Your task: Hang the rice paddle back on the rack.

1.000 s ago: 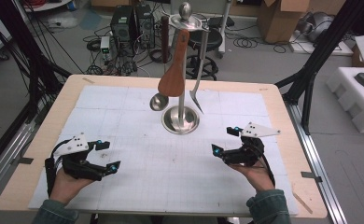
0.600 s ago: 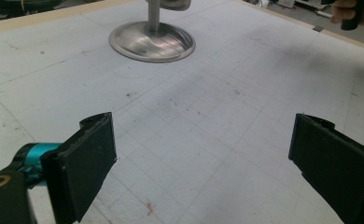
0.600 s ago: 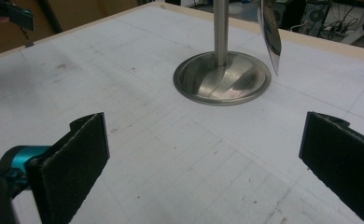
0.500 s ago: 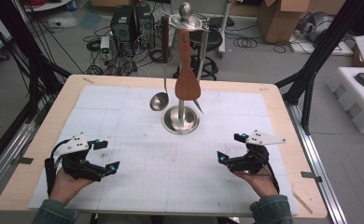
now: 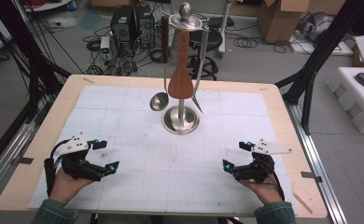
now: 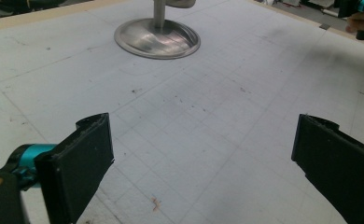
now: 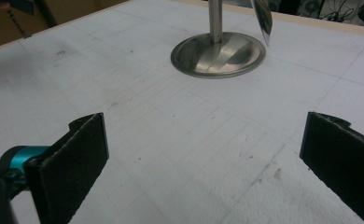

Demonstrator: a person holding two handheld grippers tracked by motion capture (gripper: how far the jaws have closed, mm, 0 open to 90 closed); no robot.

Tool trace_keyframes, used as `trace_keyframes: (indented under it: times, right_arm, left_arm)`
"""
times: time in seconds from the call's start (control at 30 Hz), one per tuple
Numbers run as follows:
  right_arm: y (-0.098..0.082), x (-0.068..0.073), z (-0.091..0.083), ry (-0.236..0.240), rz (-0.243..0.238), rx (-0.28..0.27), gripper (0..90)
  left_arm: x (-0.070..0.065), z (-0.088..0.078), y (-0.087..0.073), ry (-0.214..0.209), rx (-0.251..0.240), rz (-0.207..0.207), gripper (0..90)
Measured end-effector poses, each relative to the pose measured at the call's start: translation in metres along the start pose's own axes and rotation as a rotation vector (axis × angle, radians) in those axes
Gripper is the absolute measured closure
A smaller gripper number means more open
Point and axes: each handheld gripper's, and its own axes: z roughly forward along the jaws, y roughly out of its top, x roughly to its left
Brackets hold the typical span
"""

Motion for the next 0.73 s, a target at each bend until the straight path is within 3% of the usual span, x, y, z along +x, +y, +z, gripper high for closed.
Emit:
trace_keyframes:
  times: [0.73]
  right_arm:
    - [-0.027,0.004,-0.014,-0.010,0.018,-0.002,0.5]
  left_arm:
    - [-0.001,0.004,-0.005,0.004,0.033,0.007,6.0]
